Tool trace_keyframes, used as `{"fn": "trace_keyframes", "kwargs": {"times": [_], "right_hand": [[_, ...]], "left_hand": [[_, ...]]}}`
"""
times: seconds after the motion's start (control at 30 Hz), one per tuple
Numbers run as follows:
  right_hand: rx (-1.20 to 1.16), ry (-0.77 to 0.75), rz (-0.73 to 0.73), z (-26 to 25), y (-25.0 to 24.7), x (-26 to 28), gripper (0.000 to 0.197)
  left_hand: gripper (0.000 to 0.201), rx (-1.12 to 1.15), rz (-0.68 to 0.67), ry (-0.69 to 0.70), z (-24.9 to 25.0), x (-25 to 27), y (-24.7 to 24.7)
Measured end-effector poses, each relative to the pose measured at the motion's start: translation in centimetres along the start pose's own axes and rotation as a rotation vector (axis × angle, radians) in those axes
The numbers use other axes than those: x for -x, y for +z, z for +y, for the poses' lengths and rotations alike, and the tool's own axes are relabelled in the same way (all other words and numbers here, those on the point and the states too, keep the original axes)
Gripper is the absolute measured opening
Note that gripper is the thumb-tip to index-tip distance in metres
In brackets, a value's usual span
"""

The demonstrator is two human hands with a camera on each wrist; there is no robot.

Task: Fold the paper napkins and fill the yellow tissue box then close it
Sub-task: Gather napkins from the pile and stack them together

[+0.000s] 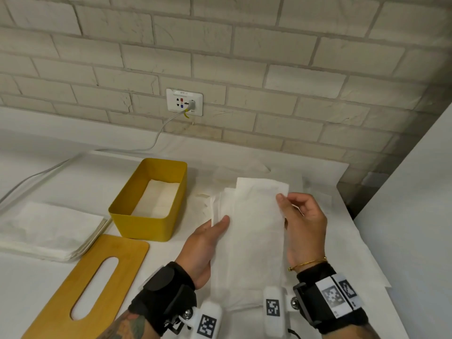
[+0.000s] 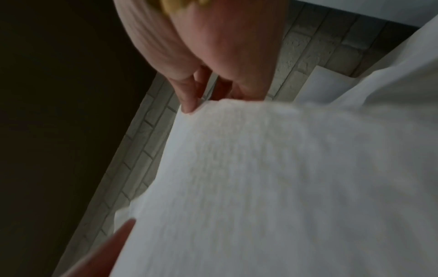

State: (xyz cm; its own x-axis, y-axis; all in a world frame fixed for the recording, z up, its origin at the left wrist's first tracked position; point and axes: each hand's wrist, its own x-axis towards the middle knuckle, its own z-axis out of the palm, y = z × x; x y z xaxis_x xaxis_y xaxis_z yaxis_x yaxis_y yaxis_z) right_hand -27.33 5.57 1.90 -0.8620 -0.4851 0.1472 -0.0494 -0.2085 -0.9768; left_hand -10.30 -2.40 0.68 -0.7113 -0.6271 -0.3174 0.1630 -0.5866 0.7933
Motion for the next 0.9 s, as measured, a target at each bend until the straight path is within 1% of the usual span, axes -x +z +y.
{"fn": "trace_keyframes", "kwargs": {"times": [0.1,0.13,0.2,0.27,0.3,0.33,0.37,0.5,0.6,0.77,0.9], "right_hand": [[-0.092,0.000,-0.054,-1.9,-1.0,0.0,0.012],[-0.124,0.003,-0.105,-2.8,-1.5,0.0,0.012],[-0.207,0.033,-0.263,-4.6,-2.6,0.4,0.015],[-0.270,0.109,-0.434,-5.7,-2.9,1.0,0.021],[-0.287,0.145,-0.486,-5.9,-2.8,1.3,0.025],[-0.288,0.167,-0.507,-5.7,-2.5,1.5,0.028],[-0.261,0.176,-0.496,-5.2,-2.1,1.6,0.031],[-0.017,0.144,-0.311,-2.6,-0.3,1.7,0.024],[0.040,0.149,-0.237,-1.3,0.1,1.9,0.027],[0.133,0.119,-0.177,-0.5,0.3,2.0,0.028],[0.204,0.111,-0.166,-0.1,0.5,2.1,0.028]], "left_hand": [[0.035,0.037,-0.002,0.002,0.3,-0.1,-0.4],[0.035,0.045,0.000,0.010,0.5,-0.1,-0.6],[0.035,0.058,-0.001,0.026,0.8,-0.2,-0.7],[0.036,0.067,0.003,0.033,1.0,-0.2,-0.8],[0.037,0.067,0.005,0.031,1.0,-0.2,-0.7],[0.039,0.068,0.004,0.029,0.9,-0.3,-0.5],[0.041,0.068,-0.001,0.027,0.7,-0.3,-0.3],[0.041,0.069,-0.046,0.025,0.3,0.1,0.8],[0.042,0.066,-0.057,0.024,0.1,0.3,1.0],[0.049,0.051,-0.063,0.024,0.2,0.3,0.9],[0.043,-0.042,-0.075,0.054,-0.1,0.0,0.8]]}}
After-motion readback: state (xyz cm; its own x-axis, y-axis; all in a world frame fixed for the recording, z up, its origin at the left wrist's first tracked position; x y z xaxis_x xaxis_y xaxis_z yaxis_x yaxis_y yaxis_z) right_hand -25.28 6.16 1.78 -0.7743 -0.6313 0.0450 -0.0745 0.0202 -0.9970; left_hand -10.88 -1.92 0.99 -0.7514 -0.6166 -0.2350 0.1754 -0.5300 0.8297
